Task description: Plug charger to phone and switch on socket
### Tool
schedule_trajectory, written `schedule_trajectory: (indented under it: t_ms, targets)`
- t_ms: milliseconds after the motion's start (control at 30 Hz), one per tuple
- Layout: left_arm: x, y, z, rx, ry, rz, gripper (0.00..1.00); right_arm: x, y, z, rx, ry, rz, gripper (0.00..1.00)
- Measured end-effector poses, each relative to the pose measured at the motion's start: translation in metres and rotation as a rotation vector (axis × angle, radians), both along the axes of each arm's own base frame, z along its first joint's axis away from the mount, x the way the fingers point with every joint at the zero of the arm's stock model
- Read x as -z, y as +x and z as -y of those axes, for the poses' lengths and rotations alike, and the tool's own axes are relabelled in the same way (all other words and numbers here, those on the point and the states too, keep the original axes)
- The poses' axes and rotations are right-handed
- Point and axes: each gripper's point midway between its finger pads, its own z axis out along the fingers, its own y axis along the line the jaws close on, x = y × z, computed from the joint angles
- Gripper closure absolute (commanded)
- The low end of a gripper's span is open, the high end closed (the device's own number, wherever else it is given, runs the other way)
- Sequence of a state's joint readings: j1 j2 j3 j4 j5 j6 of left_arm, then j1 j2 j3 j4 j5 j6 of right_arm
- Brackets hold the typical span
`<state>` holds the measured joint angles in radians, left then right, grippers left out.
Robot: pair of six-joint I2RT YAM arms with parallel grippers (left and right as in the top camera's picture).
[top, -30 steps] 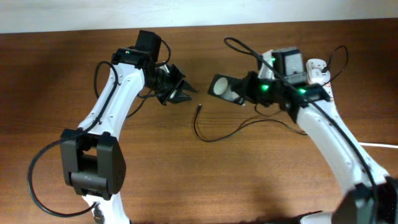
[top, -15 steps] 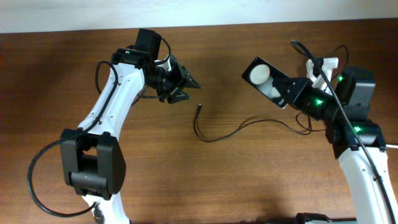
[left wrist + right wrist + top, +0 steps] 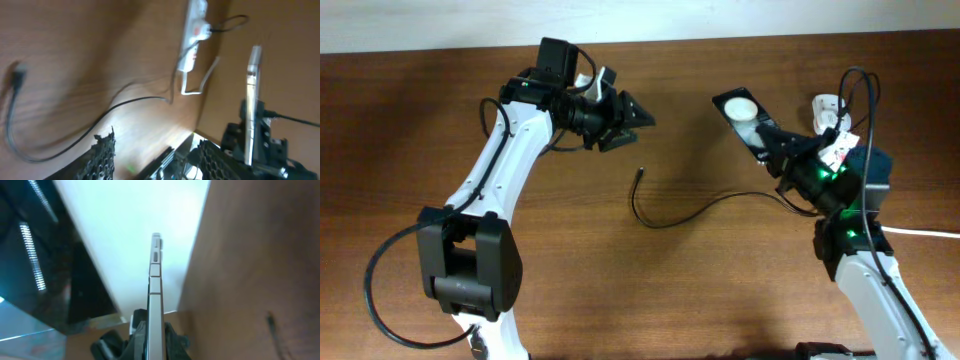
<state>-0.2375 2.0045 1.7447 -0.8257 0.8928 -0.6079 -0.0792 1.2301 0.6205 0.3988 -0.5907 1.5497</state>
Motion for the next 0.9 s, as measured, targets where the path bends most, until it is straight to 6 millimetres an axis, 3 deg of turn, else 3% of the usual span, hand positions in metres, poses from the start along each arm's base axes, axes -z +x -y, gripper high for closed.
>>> schedule_trajectory:
  t_ms: [67,133,233,333,567,900]
  targets:
    - [-0.009,0.002,0.005,0.023,-0.046,0.029,0.39,-0.005,0.006,-0.014,-0.015,0.054,0.015,0.96]
    - [-0.017,0.002,0.010,0.048,-0.094,0.056,0.38,0.002,0.011,-0.026,-0.017,0.096,-0.015,0.96]
    - [-0.035,0.004,0.018,0.095,-0.178,0.118,0.36,0.011,0.018,-0.044,0.019,0.098,-0.032,0.96]
    - [-0.046,0.004,0.022,0.124,-0.232,0.146,0.36,0.006,0.022,-0.053,0.086,0.085,0.003,0.96]
    - [-0.055,0.008,0.025,0.102,-0.272,0.112,0.36,0.006,0.023,-0.063,0.224,0.050,0.021,0.96]
    - [-0.058,0.002,0.039,0.082,-0.291,0.016,0.34,-0.009,0.015,-0.089,0.204,0.070,0.079,0.96]
